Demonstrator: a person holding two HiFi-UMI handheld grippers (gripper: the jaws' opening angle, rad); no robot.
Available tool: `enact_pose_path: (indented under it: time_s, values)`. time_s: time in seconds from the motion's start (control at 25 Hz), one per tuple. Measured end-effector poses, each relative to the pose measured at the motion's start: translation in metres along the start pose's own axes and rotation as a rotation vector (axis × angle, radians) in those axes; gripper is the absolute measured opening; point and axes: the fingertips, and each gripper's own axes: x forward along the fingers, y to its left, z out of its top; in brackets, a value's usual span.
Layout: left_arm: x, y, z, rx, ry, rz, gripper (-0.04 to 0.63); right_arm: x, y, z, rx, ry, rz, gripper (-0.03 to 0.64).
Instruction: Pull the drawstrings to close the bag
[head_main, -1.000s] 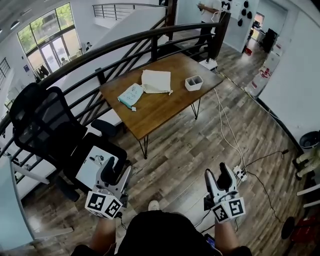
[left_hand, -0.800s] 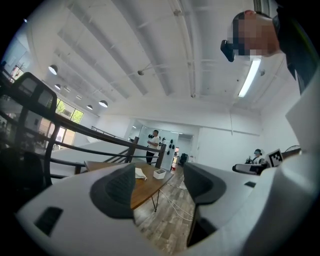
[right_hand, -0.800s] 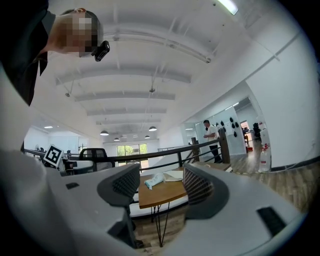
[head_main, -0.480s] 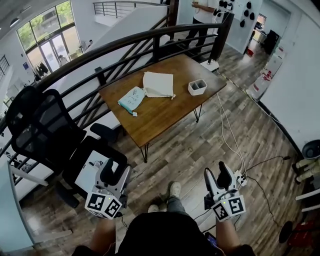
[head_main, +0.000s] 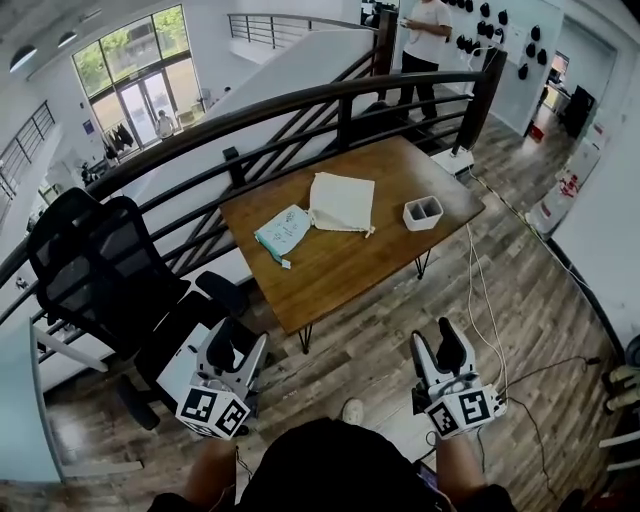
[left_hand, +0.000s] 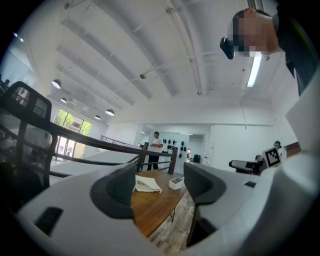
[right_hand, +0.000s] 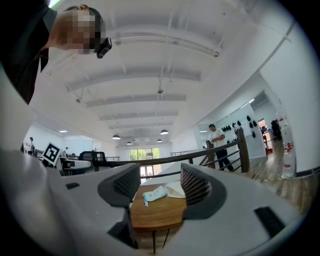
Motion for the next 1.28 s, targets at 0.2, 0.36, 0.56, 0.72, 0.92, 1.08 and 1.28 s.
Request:
enact_pose_path:
  time_s: [0.2, 0.36, 0.56, 0.72, 0.92, 1.08, 1.28]
  values:
    - [0.043, -0.005, -0.007, 0.01, 0.006, 0.024, 0.295, 0.028, -0.041, -0.007, 0.022, 0.012, 0.02, 0.241]
    - [0.069, -0.013, -0.015, 0.009, 0.023, 0.044, 0.295, 0.04, -0.072, -0.011, 0.031, 0.032, 0.028, 0.239]
    - [0.098, -0.027, -0.03, 0.019, 0.053, 0.061, 0.295, 0.047, -0.107, -0.017, 0.058, 0.055, 0.038, 0.23]
    - [0.116, -0.043, -0.042, 0.012, 0.074, 0.064, 0.295, 0.051, -0.125, -0.026, 0.069, 0.084, 0.063, 0.224]
    - [0.128, -0.063, -0.056, 0.021, 0.122, 0.043, 0.295, 0.054, -0.14, -0.036, 0.109, 0.095, 0.071, 0.218]
    - [0.133, -0.063, -0.059, 0.033, 0.147, 0.04, 0.293, 0.061, -0.144, -0.046, 0.127, 0.115, 0.082, 0.213]
    - [0.148, -0.054, -0.064, 0.026, 0.157, 0.026, 0.291, 0.07, -0.149, -0.052, 0.129, 0.135, 0.067, 0.212]
